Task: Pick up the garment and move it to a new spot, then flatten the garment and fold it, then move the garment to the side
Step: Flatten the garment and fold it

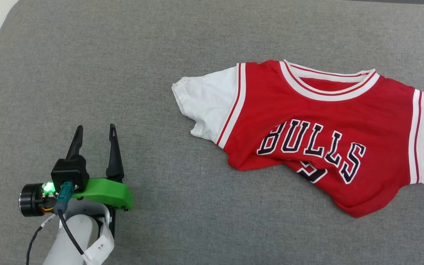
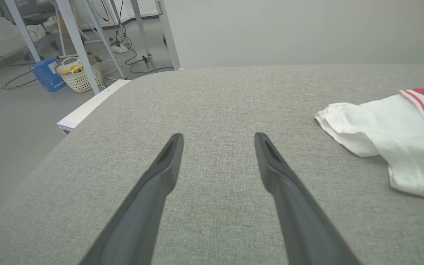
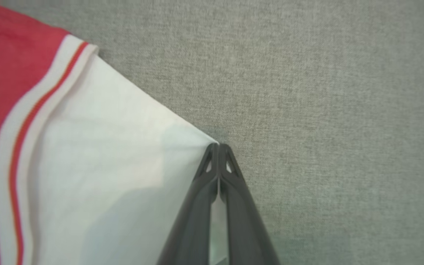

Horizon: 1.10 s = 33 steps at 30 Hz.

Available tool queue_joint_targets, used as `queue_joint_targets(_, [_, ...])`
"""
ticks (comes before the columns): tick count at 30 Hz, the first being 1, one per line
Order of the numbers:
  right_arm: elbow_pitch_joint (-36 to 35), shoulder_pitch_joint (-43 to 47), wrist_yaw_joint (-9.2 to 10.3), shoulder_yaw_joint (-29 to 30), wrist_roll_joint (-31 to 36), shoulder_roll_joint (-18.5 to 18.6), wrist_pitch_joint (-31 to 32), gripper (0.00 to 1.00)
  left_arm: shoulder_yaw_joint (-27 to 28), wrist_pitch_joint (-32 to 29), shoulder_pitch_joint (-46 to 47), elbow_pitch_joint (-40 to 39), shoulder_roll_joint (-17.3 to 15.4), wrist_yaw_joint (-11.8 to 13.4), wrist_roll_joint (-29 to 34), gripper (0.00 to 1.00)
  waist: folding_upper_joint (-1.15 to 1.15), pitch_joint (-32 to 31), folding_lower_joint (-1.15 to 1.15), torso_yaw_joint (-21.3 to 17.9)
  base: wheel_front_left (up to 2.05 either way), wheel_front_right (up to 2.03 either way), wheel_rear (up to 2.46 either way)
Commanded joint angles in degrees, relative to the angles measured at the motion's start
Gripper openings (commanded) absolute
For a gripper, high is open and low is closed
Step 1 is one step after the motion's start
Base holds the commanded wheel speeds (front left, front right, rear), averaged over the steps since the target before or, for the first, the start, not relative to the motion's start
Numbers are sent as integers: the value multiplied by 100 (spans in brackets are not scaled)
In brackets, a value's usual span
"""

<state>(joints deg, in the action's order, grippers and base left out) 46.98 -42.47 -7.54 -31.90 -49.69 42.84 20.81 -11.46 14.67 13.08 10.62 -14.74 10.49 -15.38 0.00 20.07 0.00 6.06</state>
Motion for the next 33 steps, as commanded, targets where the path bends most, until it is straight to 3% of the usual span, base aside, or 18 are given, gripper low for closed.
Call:
queue_joint_targets(1, [130,31,5,29,-24,-139,-147,24,40,32,116,68,18,-65,89,100,0,-66,0,-12,0,0,0])
queue_joint_targets(2, [163,18,5,54,-8,-162,-265,100,48,32,146,107,7,-110,95,100,0,-106,0,-17,0,0,0])
queue_joint_targets(10, [39,58,5,326,207,-229,-1797,100,20,-36,772,671,-398,-650,163,100,0,-510,0,-193,0,0,0])
queue_joint_targets(18, [-364,64,5,847,711,-543,-3231,100,-109,-1039,2032,884,-975,-1335,93,100,0,-558,0,-460,0,0,0])
queue_joint_targets(23, [-1038,366,5,1229,1035,-785,-3455,100,-387,-2221,2800,1048,-1144,-1672,-188,100,0,-507,0,-609,0,0,0])
queue_joint_targets(28, [-1808,887,5,1647,1265,-1066,-3366,100,-908,-3589,3405,1321,-1177,-1788,-841,100,0,-413,0,-734,0,0,0])
queue_joint_targets(29, [-2311,1215,5,1923,1435,-1232,-3175,100,-1462,-4420,3715,1293,-1190,-1794,-1493,100,0,-308,0,-820,0,0,0])
queue_joint_targets(33, [-2868,1588,5,2273,1692,-1471,-2911,100,-2129,-5290,4055,1253,-1296,-1796,-2168,100,0,-135,0,-918,0,0,0])
